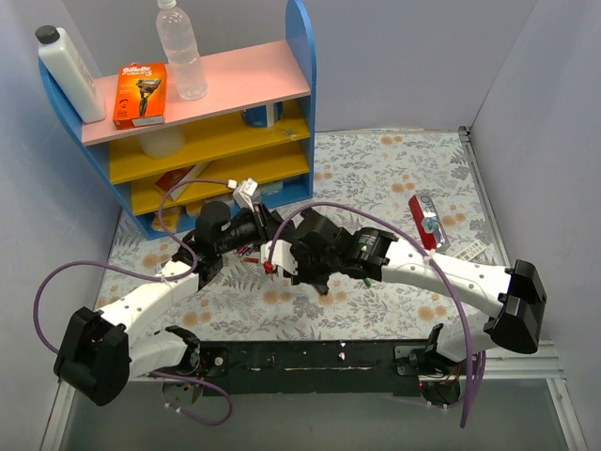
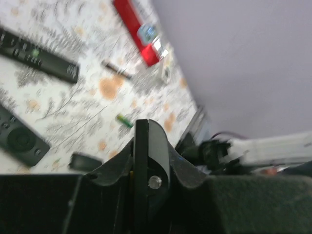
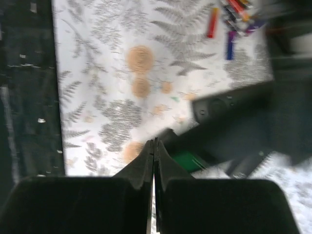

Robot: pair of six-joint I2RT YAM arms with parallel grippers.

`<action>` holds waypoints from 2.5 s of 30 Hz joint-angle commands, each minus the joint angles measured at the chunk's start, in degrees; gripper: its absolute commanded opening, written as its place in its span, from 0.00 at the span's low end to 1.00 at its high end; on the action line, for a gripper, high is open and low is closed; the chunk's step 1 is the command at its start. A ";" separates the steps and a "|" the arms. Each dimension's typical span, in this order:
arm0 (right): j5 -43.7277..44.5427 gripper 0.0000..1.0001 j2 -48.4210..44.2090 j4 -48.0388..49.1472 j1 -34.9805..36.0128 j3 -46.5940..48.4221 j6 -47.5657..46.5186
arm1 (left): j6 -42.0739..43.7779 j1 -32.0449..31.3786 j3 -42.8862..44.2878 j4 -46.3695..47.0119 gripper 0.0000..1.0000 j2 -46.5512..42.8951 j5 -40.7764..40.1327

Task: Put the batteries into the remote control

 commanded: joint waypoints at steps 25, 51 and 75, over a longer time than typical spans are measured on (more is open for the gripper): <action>-5.63 0.50 -13.75 4.53 0.77 1.09 16.87 | -3.83 1.55 -4.08 14.60 0.00 -8.02 -9.58; -24.69 0.75 -16.30 26.77 -24.56 -16.49 41.14 | -5.94 1.55 -5.05 16.18 0.00 -9.95 -2.98; 8.71 0.53 -8.48 0.66 -29.74 -26.59 43.34 | -8.66 1.55 -14.81 8.97 0.00 -13.29 -14.50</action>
